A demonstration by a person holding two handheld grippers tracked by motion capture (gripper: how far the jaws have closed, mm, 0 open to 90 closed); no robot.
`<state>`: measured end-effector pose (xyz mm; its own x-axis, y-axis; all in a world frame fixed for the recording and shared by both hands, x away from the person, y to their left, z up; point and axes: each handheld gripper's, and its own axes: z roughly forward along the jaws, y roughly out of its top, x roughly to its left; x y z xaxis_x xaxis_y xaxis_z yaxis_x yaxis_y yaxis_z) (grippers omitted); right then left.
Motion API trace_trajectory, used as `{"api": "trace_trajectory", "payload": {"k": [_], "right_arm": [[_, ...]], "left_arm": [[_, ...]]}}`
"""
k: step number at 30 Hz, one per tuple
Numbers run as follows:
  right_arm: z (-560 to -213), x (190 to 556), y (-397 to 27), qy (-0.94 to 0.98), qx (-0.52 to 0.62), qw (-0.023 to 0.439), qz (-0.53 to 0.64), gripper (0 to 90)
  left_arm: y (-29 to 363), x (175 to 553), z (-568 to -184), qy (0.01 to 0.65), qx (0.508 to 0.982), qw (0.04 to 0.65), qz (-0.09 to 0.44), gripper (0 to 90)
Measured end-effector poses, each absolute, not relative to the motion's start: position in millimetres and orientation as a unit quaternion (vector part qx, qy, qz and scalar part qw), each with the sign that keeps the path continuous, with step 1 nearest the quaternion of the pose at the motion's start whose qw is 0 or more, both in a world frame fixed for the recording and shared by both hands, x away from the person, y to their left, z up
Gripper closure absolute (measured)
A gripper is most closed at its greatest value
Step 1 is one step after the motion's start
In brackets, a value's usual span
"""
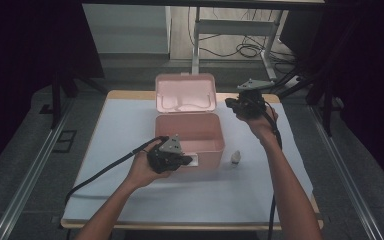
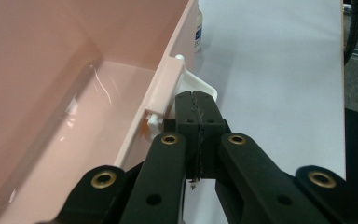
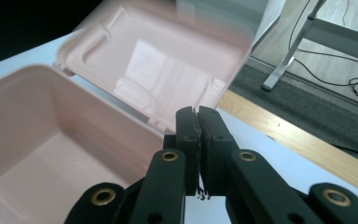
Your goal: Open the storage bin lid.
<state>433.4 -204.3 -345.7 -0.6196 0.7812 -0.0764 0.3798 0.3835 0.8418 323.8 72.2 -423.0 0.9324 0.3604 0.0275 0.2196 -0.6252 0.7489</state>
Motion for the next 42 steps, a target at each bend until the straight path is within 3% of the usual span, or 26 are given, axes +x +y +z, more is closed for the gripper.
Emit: {"api": "trace_trajectory", "payload": {"k": [12,33,42], "right_arm": [[-356.5,407.3,-213.7,0.812,0.345,0.21,0.421,80.4],[-380.8,379.7,-242.3,0.822,0.35,0.183,0.411,59.9],[-391.2,370.6,-254.8,0.826,0.36,0.178,0.396,57.2]], "left_arm": [[72.9,324.9,-422.2,0.16,0.9,0.397,0.085,90.0],[72.8,324.8,-422.1,0.164,0.899,0.397,0.083,90.0],[72.7,324.5,-422.2,0.164,0.899,0.397,0.084,90.0]]}}
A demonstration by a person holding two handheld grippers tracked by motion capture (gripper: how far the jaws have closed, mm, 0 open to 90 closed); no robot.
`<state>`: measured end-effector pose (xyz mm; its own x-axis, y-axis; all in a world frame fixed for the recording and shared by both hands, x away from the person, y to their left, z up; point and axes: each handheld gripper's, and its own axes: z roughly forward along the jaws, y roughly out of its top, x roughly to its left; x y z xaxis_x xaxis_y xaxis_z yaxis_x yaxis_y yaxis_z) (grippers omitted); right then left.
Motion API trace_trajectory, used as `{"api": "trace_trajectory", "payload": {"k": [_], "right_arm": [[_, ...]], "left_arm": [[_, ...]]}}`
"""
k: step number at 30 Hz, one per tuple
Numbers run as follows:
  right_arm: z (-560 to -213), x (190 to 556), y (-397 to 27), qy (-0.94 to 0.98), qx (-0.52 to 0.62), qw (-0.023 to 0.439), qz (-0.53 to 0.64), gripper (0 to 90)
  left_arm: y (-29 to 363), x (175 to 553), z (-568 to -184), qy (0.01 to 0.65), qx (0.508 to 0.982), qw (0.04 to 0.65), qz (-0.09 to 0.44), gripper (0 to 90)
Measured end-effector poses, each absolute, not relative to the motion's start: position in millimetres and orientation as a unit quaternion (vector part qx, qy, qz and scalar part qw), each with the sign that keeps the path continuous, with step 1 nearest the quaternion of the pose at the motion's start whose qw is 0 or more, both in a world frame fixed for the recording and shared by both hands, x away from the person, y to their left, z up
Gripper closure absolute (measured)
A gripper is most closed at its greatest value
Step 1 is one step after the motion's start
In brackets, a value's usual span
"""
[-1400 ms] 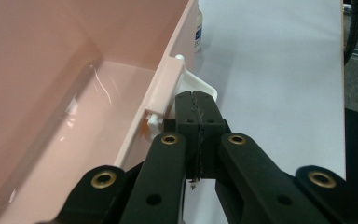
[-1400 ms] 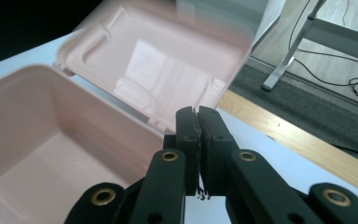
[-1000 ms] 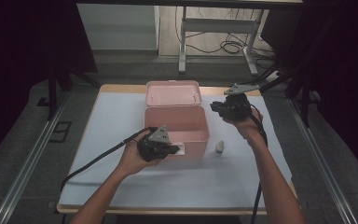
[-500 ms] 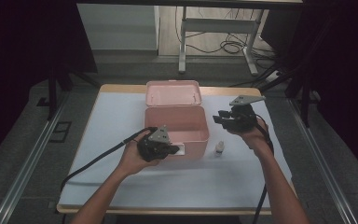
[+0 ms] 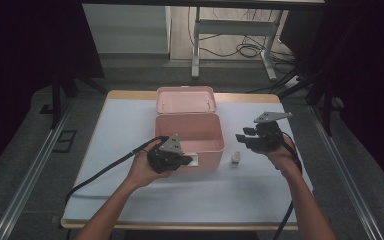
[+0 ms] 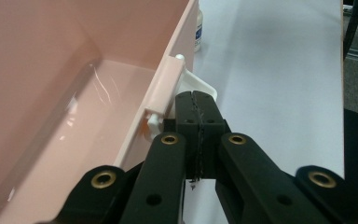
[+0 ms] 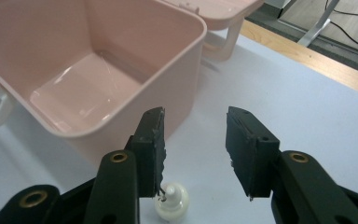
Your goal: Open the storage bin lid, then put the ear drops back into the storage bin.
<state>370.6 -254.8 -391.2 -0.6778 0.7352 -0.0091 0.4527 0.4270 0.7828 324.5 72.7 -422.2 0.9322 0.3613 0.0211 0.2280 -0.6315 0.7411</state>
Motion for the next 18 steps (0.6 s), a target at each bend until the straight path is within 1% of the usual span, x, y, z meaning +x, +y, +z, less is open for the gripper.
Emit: {"api": "trace_trajectory", "payload": {"k": [13,18], "right_arm": [[-400.7,365.1,-267.1,0.831,0.368,0.159,0.386,56.2],[-400.8,362.1,-266.2,0.842,0.367,0.15,0.366,53.0]], "left_arm": [[72.6,324.2,-422.2,0.165,0.899,0.396,0.084,90.0],[72.5,324.3,-422.2,0.165,0.899,0.396,0.085,90.0]]}}
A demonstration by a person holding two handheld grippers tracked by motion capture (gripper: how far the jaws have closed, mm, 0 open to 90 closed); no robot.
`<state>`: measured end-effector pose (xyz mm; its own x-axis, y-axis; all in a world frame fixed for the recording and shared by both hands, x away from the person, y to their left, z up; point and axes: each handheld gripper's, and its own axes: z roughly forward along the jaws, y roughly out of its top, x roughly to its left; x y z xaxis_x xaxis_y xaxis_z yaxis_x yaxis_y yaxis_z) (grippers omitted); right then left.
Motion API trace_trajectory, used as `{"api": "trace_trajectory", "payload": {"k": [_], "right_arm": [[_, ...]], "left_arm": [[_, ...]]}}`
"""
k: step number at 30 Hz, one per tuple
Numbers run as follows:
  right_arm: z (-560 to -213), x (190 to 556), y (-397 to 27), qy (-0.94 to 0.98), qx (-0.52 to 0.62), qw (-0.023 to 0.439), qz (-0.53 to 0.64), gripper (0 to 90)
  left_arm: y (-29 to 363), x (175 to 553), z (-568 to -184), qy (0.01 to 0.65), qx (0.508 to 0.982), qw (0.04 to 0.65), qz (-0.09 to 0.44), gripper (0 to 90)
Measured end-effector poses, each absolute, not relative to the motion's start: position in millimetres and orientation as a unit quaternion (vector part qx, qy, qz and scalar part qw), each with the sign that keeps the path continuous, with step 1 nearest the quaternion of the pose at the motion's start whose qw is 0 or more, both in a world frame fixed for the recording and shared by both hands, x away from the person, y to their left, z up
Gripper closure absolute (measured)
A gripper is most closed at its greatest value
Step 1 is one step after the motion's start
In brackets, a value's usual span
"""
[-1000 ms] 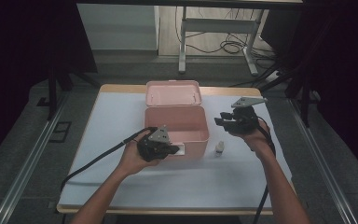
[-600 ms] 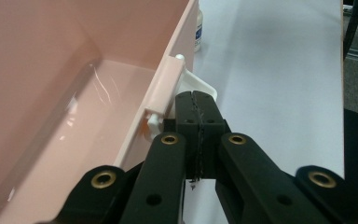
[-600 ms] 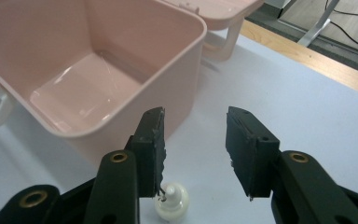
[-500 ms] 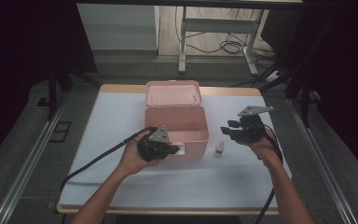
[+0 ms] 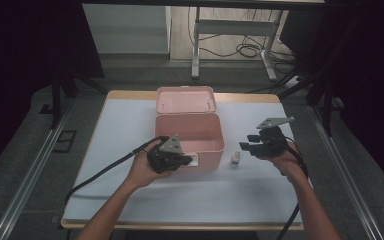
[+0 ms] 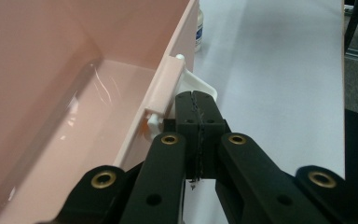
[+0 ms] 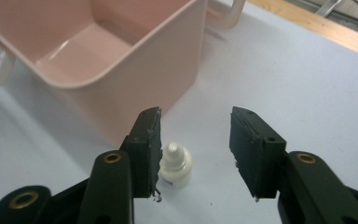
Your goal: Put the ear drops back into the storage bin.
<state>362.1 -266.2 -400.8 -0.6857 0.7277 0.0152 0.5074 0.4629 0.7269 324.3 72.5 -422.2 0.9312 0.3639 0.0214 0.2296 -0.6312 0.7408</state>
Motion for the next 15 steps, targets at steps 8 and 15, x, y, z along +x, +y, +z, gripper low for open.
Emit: {"api": "trace_trajectory", "payload": {"k": [8,15], "right_arm": [[-403.1,361.2,-266.1,0.856,0.365,0.138,0.339,50.9],[-409.6,360.5,-263.5,0.871,0.365,0.124,0.304,50.3]], "left_arm": [[72.5,324.1,-422.1,0.165,0.899,0.396,0.085,90.0],[72.5,324.2,-422.1,0.165,0.899,0.396,0.085,90.0]]}}
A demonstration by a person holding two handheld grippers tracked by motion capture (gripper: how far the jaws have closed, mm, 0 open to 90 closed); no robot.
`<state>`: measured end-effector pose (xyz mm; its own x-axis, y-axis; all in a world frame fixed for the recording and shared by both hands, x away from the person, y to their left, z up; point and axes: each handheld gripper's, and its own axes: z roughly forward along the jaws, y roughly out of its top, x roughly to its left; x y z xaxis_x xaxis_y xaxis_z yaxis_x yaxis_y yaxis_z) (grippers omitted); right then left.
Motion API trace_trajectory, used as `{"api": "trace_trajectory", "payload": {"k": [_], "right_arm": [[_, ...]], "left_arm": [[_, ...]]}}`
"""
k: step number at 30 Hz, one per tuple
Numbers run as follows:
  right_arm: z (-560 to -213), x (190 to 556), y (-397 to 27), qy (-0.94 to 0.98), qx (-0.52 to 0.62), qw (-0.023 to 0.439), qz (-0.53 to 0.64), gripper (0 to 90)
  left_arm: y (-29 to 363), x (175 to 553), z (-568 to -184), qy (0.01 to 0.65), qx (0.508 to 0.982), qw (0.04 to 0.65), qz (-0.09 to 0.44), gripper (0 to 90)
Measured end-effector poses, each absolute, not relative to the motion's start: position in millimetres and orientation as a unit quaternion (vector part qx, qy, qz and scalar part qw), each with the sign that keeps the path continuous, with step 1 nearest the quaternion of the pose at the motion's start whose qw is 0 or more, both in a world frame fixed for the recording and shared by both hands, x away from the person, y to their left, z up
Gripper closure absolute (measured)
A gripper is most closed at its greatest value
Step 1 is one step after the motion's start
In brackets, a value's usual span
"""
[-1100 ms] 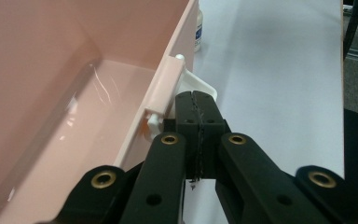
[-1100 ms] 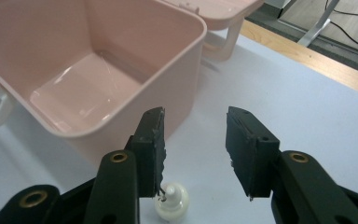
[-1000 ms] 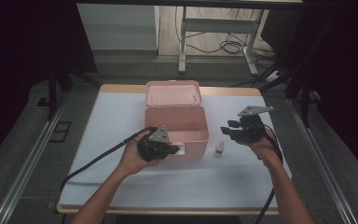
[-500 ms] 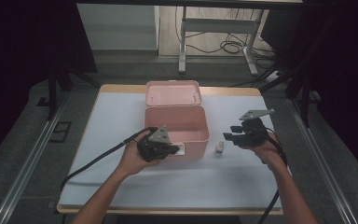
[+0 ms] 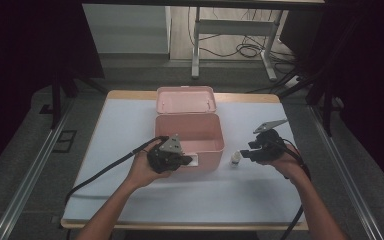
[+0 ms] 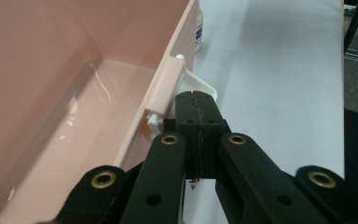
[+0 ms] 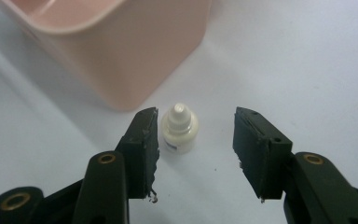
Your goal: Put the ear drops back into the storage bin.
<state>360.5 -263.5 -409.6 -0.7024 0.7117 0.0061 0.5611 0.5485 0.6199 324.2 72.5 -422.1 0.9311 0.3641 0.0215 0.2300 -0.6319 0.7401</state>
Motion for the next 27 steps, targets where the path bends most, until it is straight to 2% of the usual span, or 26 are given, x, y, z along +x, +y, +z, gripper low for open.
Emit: {"api": "trace_trajectory", "payload": {"k": [15,27], "right_arm": [[-437.6,375.2,-240.7,0.896,0.359,0.09,0.245,50.0],[-454.8,389.0,-225.3,0.909,0.356,0.076,0.205,55.2]], "left_arm": [[72.5,324.3,-422.0,0.165,0.899,0.396,0.084,90.0],[72.5,324.0,-422.0,0.165,0.899,0.396,0.085,90.0]]}}
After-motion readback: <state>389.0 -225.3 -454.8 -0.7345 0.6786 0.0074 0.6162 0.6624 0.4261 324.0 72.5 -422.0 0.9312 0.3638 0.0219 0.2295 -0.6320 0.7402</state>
